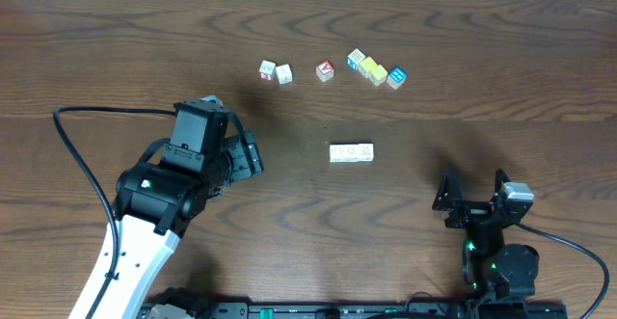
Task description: Lift 3 blocks
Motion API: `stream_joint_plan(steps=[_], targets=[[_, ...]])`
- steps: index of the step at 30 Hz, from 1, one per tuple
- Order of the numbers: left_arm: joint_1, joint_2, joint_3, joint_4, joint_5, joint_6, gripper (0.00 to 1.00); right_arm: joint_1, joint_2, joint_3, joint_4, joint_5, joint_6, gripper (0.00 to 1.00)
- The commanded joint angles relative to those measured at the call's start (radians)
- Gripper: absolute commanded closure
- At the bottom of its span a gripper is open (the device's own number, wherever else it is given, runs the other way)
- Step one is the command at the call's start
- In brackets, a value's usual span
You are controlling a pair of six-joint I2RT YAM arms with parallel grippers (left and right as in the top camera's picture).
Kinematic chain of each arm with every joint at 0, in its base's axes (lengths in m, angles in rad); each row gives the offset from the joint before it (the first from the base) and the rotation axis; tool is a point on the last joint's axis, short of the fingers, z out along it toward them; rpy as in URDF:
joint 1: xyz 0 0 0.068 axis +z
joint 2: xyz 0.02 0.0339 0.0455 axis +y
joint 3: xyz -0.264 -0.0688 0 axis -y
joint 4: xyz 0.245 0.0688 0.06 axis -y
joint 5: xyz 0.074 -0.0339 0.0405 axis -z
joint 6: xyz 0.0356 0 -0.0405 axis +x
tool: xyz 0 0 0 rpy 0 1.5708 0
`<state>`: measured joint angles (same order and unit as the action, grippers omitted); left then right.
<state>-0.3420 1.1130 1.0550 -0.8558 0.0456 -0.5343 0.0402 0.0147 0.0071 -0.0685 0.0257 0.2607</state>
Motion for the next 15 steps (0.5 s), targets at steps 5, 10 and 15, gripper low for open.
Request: stream_joint_plan(steps=[5, 10, 15], targets=[[0.005, 0.005, 0.011, 0.000, -0.016, 0.010, 0.21, -0.016, -0.010, -0.002, -0.006, -0.009, -0.015, 0.01], [0.005, 0.005, 0.011, 0.000, -0.016, 0.010, 0.20, -0.015, -0.009, -0.002, -0.006, -0.008, -0.015, 0.01], [0.005, 0.005, 0.011, 0.000, -0.016, 0.010, 0.21, -0.015, -0.009, -0.002, -0.006, -0.008, -0.015, 0.01]])
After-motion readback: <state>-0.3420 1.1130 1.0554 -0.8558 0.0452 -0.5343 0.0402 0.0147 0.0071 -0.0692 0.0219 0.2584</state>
